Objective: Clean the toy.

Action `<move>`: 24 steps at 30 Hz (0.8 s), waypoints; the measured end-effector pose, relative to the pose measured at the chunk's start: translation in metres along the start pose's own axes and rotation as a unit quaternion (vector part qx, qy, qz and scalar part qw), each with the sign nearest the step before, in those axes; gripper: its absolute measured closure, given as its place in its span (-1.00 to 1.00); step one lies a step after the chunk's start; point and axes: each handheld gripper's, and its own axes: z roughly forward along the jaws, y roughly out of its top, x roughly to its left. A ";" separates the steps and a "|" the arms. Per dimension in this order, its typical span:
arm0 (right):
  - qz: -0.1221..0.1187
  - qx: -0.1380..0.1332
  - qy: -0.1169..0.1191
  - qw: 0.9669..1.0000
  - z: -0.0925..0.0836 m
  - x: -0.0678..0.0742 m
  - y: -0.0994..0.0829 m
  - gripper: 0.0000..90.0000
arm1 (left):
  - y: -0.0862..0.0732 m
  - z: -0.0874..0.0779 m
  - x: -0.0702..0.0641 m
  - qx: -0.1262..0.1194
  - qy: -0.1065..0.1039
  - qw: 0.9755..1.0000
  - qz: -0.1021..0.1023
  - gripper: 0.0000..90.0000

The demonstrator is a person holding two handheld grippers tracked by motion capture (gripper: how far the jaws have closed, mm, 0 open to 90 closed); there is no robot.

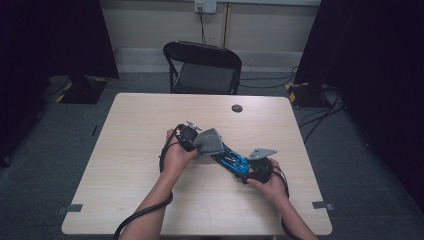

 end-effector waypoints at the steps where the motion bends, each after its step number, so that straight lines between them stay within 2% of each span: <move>1: 0.000 0.000 0.000 1.000 0.000 0.000 0.000 -0.47 | 0.000 0.000 0.000 0.000 0.000 1.000 0.000 0.63; 20: 0.000 0.000 0.000 1.000 0.000 0.000 0.000 -0.47 | -0.014 -0.002 0.023 0.016 0.023 1.000 -0.010 0.63; 23: 0.000 0.000 0.000 1.000 0.000 0.000 0.000 -0.47 | -0.018 -0.003 0.027 0.016 0.025 0.999 -0.014 0.63; 24: 0.000 0.000 0.000 1.000 0.000 0.000 0.000 -0.47 | -0.022 -0.004 0.031 0.016 0.023 0.999 -0.022 0.63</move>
